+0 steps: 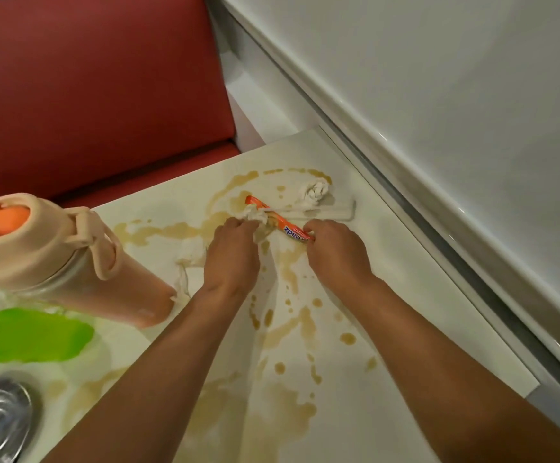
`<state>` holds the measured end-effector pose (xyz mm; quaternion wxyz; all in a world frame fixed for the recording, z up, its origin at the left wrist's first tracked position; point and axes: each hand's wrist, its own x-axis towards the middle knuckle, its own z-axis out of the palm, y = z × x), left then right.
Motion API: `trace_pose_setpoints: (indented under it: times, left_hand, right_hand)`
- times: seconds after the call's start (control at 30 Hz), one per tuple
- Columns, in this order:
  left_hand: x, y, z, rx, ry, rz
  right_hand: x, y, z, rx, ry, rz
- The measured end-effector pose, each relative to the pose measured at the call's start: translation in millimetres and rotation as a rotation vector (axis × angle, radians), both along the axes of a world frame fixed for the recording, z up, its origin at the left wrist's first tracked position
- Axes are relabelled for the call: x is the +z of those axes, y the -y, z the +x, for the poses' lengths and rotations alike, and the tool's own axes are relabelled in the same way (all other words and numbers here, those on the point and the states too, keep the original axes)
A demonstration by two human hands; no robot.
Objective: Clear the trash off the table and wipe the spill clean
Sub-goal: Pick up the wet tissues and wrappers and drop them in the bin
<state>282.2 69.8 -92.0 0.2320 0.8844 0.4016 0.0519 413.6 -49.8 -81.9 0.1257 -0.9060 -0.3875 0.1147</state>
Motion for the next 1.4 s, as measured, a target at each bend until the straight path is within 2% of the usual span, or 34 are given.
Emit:
trace_pose_setpoints:
  times: [0.2,0.43,0.77,0.97,1.1,1.17,1.4]
  left_hand:
    - [4,11,-5,-0.071,0.024,-0.041]
    - [29,40,-21,-0.066,0.039,-0.107]
    - [66,129,-45,-0.119,0.163,-0.358]
    - [79,204,-55,-0.182,0.231,-0.537]
    - [75,255,-68,-0.282,0.217,-0.576]
    - [71,279,-76,-0.318,0.216,-0.583]
    - [56,345,-107,-0.475,0.197,-0.596]
  right_hand:
    - [31,50,-12,-0.148,-0.179,0.123]
    - [51,120,-30,-0.220,-0.168,0.246]
    - [78,230,-66,-0.458,-0.375,0.523]
    - [78,322,-102,-0.628,-0.340,0.626]
    - [80,377,-129,-0.720,-0.236,0.511]
    - [75,401,-143,-0.817,-0.247,0.462]
    - [33,455,-184,-0.908,-0.291,0.330]
